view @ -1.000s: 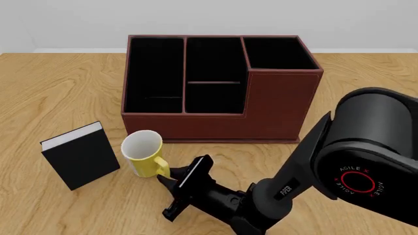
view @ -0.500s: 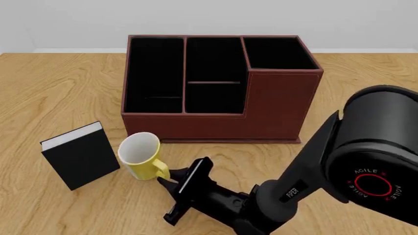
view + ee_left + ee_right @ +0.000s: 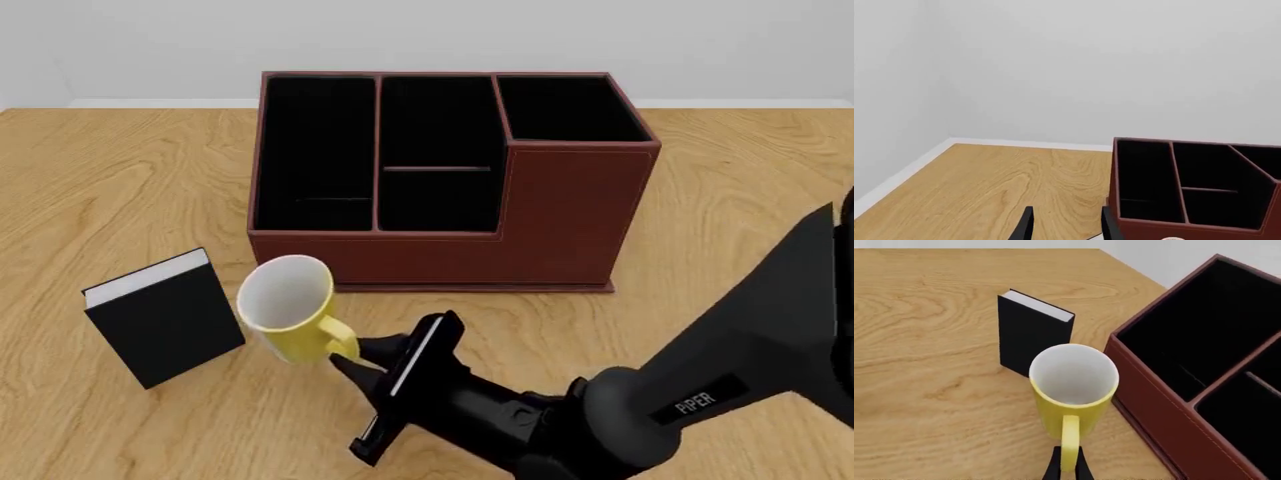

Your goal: Pick up the yellow and white mug and place it to the right of the caddy.

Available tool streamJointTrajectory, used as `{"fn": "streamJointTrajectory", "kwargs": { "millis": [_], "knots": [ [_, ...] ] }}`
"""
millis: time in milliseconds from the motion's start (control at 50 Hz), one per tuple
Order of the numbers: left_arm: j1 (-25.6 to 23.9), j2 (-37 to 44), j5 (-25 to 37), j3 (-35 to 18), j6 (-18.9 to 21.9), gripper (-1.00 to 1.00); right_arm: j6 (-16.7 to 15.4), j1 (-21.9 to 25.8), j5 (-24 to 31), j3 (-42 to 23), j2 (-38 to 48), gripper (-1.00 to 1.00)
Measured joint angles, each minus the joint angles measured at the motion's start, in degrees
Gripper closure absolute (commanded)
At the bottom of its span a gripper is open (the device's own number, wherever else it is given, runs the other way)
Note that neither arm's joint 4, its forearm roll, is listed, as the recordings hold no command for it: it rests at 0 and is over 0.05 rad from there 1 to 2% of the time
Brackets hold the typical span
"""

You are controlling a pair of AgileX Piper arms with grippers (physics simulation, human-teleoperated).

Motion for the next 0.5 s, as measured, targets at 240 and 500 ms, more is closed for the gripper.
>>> {"fn": "streamJointTrajectory", "kwargs": {
  "millis": [240, 500],
  "knots": [
    [0.0, 0.0, 0.5, -1.0, 0.2, -1.00, 0.2, 0.2, 0.0, 3.2, -4.5, 1.00],
    [0.1, 0.0, 1.4, -2.7, 0.6, -1.00, 0.3, -0.7, 1.5, 8.2, -13.3, 1.00]
  ]
}}
